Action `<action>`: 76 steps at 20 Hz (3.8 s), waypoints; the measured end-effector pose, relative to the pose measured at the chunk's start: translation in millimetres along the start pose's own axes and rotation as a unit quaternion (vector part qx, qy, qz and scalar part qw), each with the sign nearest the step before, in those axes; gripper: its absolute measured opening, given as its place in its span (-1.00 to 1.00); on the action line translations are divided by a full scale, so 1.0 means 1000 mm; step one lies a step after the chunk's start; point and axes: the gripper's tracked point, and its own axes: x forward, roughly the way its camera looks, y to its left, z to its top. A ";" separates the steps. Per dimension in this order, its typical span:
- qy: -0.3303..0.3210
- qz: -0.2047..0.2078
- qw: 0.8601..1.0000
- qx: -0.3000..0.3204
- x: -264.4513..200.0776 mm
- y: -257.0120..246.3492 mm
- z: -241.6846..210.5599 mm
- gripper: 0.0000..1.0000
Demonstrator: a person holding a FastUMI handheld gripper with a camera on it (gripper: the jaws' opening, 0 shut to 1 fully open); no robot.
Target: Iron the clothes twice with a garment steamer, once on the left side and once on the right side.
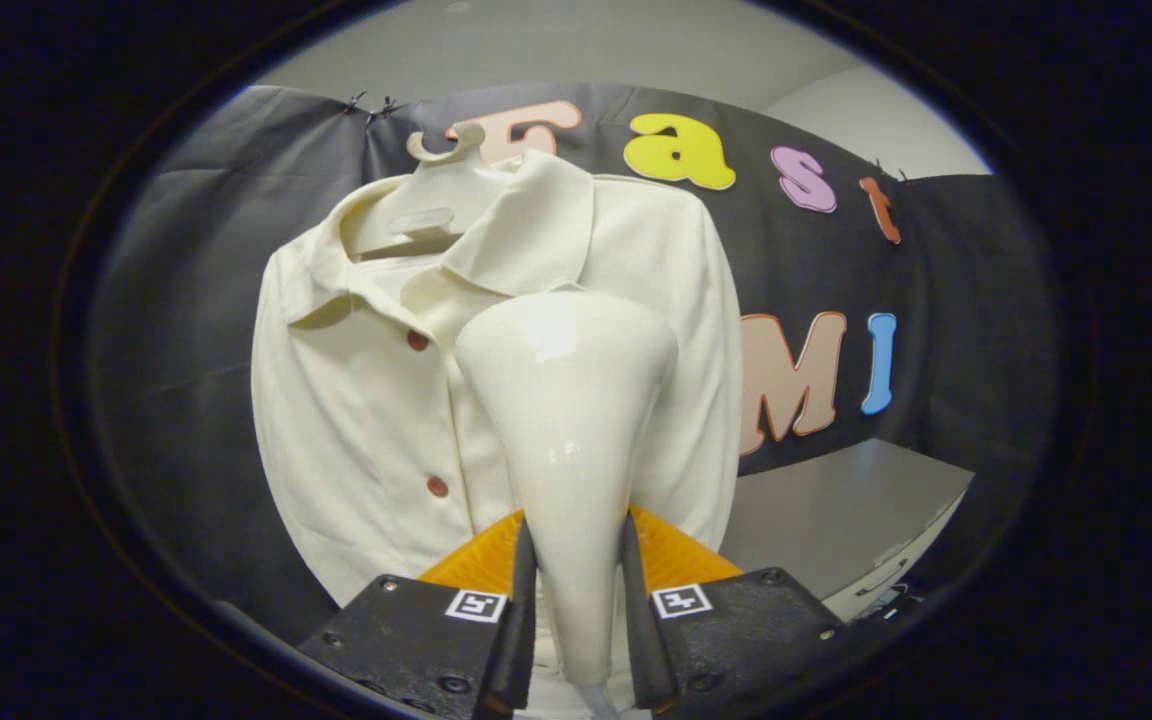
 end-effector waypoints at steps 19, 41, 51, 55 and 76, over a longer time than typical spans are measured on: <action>0.140 -0.021 0.989 -0.035 -0.006 -0.031 -0.194 -0.22; 0.159 -0.032 0.985 0.054 -0.076 -0.059 -0.221 -0.26; 0.086 -0.040 0.994 0.052 -0.134 -0.111 -0.093 -0.27; 0.067 -0.060 0.994 0.060 -0.134 -0.168 -0.053 -0.27; 0.000 0.048 0.998 0.038 -0.063 -0.293 0.055 -0.27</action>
